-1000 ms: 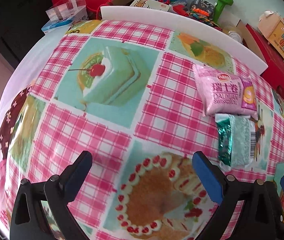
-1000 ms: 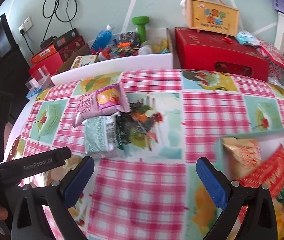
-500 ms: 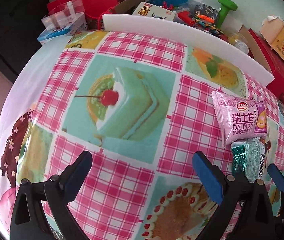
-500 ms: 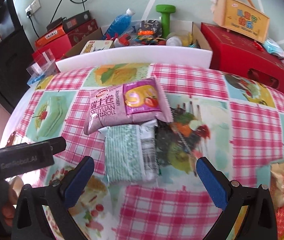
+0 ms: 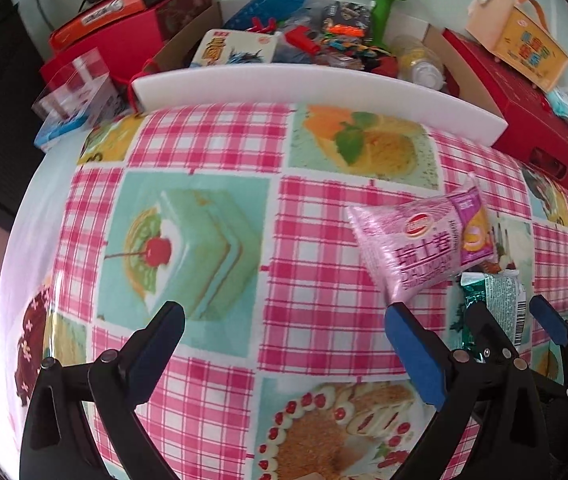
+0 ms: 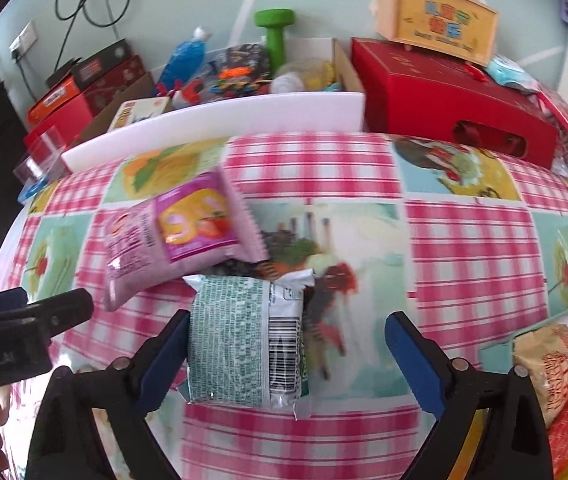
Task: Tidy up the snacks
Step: 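Grasp the pink swiss roll pack with left tool while right tool grasps green wafer pack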
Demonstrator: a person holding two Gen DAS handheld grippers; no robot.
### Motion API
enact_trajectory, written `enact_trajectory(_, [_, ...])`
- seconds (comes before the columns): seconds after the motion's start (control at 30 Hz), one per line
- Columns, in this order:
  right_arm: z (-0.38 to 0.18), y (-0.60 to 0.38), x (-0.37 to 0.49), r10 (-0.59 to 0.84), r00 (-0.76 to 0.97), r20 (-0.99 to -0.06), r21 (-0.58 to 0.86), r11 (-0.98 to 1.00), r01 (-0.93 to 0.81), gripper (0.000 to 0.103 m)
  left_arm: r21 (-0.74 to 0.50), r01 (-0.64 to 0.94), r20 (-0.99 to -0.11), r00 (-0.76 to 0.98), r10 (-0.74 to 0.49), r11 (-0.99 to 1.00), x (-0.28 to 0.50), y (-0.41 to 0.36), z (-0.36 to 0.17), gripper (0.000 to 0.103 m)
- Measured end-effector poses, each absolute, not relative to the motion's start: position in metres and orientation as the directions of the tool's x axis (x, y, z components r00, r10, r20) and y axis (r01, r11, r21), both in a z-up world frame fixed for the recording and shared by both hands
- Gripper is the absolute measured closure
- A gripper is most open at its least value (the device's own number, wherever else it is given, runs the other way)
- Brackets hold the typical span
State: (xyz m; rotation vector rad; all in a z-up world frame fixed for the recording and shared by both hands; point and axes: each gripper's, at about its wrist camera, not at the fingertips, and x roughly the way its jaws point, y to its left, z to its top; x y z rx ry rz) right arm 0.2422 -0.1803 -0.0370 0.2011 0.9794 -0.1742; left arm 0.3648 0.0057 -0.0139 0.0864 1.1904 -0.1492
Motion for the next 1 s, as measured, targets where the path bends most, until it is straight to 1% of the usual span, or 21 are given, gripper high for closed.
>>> enact_trajectory(0.1, [-0.037, -0.19, 0.242, -0.061, 0.543, -0.837, 0.098, 0.961, 0.259, 0.019, -0.012, 0.207, -0.931, 0.355, -0.087, 0.978, 0.374, -0.01, -0.01, 0.003])
enact_trajectory(0.17, [-0.038, -0.195, 0.241, -0.064, 0.544, -0.837, 0.102, 0.958, 0.269, 0.021, -0.045, 0.242, -0.941, 0.315, -0.122, 0.969, 0.382, -0.024, -0.011, 0.003])
enact_trajectory(0.37, [-0.038, -0.204, 0.238, -0.056, 0.544, -0.837, 0.11, 0.958, 0.267, 0.021, 0.042, 0.38, -0.94, 0.327, -0.092, 0.924, 0.399, -0.066, -0.007, 0.003])
enact_trajectory(0.47, [-0.038, -0.208, 0.238, -0.05, 0.545, -0.837, 0.117, 0.957, 0.267, 0.021, 0.084, 0.416, -0.946, 0.318, -0.058, 0.905, 0.409, -0.08, -0.014, 0.003])
enact_trajectory(0.63, [-0.039, -0.209, 0.241, -0.055, 0.548, -0.835, 0.111, 0.958, 0.265, 0.025, 0.085, 0.438, -0.948, 0.312, -0.063, 0.895, 0.418, -0.095, -0.032, 0.003])
enact_trajectory(0.7, [-0.039, -0.21, 0.242, -0.055, 0.551, -0.833, 0.113, 0.958, 0.265, 0.028, 0.077, 0.436, -0.948, 0.31, -0.069, 0.897, 0.419, -0.096, -0.039, 0.004])
enact_trajectory(0.73, [-0.038, -0.21, 0.242, -0.055, 0.552, -0.832, 0.113, 0.957, 0.267, 0.03, 0.06, 0.434, -0.948, 0.306, -0.085, 0.899, 0.414, -0.096, -0.04, 0.005])
enact_trajectory(0.77, [-0.038, -0.211, 0.242, -0.058, 0.552, -0.832, 0.112, 0.957, 0.269, 0.033, 0.045, 0.431, -0.948, 0.302, -0.096, 0.901, 0.416, -0.095, -0.043, 0.012])
enact_trajectory(0.8, [-0.037, -0.211, 0.242, -0.059, 0.552, -0.832, 0.111, 0.956, 0.27, 0.035, 0.034, 0.428, -0.949, 0.296, -0.105, 0.903, 0.41, -0.098, -0.043, 0.023])
enact_trajectory(0.83, [-0.037, -0.212, 0.241, -0.057, 0.553, -0.832, 0.113, 0.956, 0.269, 0.035, 0.028, 0.425, -0.951, 0.29, -0.107, 0.905, 0.41, -0.097, -0.046, 0.026])
enact_trajectory(0.93, [-0.037, -0.212, 0.24, -0.047, 0.55, -0.834, 0.121, 0.957, 0.264, 0.038, 0.019, 0.409, -0.946, 0.304, -0.116, 0.912, 0.396, -0.096, -0.042, 0.032])
enact_trajectory(1.0, [-0.037, -0.211, 0.239, -0.043, 0.551, -0.833, 0.122, 0.958, 0.259, 0.04, 0.013, 0.393, -0.942, 0.314, -0.121, 0.92, 0.39, -0.093, -0.038, 0.044])
